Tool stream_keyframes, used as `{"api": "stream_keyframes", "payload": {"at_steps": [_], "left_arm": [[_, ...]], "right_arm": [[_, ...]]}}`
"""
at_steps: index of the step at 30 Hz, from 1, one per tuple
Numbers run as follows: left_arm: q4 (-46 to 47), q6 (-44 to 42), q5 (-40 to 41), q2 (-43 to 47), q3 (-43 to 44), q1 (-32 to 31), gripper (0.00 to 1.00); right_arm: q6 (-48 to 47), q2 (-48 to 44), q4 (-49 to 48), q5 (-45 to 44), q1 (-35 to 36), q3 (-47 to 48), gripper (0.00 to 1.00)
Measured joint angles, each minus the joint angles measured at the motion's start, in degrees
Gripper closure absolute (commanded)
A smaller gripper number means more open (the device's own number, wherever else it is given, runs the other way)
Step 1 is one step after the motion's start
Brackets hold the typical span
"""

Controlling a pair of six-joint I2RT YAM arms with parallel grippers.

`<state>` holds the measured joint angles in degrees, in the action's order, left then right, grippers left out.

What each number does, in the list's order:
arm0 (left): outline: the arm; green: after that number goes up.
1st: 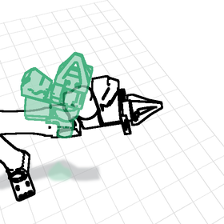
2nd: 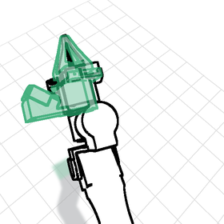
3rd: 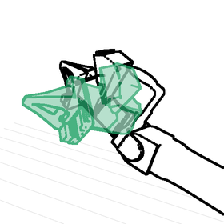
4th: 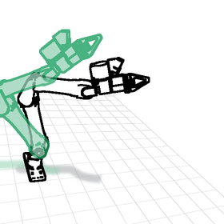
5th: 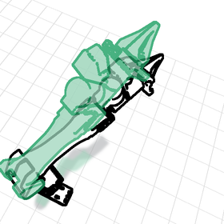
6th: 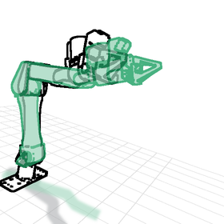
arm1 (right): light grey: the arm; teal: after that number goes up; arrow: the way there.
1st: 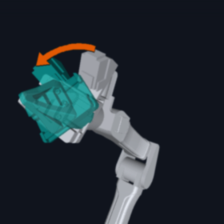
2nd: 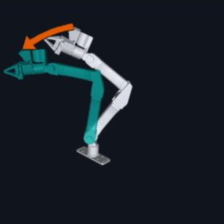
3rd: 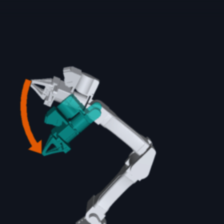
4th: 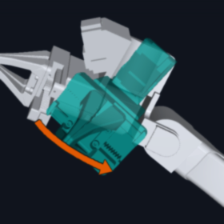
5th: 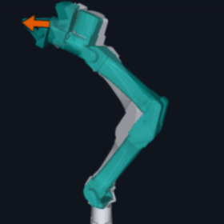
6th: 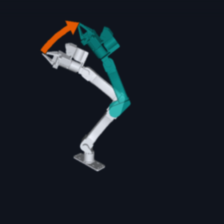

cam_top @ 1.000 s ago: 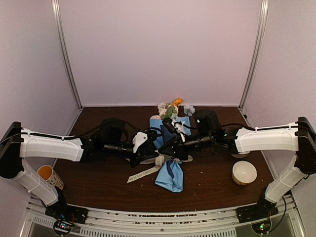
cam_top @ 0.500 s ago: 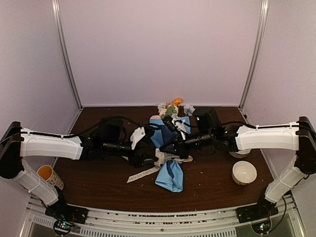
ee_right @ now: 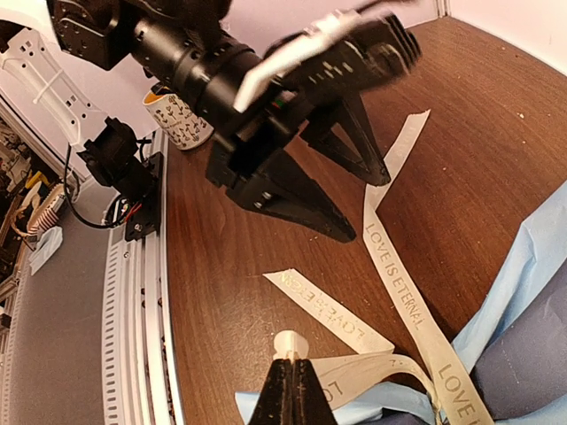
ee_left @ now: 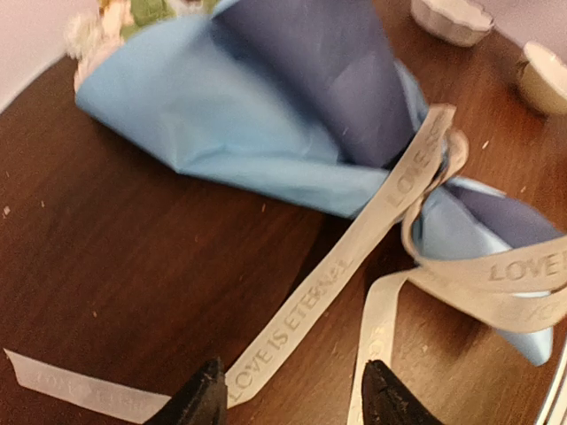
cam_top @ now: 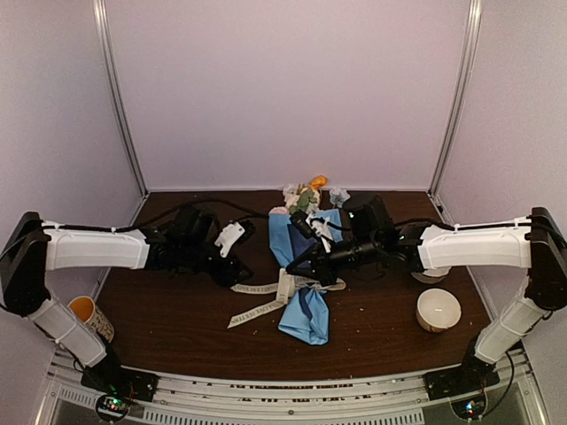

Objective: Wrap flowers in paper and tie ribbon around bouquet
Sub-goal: Cross the half-tied ribbon over the folded bouquet.

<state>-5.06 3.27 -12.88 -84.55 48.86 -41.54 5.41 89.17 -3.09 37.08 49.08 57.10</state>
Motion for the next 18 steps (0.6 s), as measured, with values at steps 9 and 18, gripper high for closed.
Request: {"api": "stream_keyframes", "payload": {"at_steps": [9,18], "left_arm": [[-16.6,0.0,5.9,-15.3,8.6,2.4,0.21],[-20.4,-0.6,11.1,-17.6,9.7,2.4,0.23]], "right_arm": [[0.1,0.7,0.9,0.0,0.0,0.7,1.0],[0.1,0.7,1.7,0.0,-0.2,0.8,1.0]]}}
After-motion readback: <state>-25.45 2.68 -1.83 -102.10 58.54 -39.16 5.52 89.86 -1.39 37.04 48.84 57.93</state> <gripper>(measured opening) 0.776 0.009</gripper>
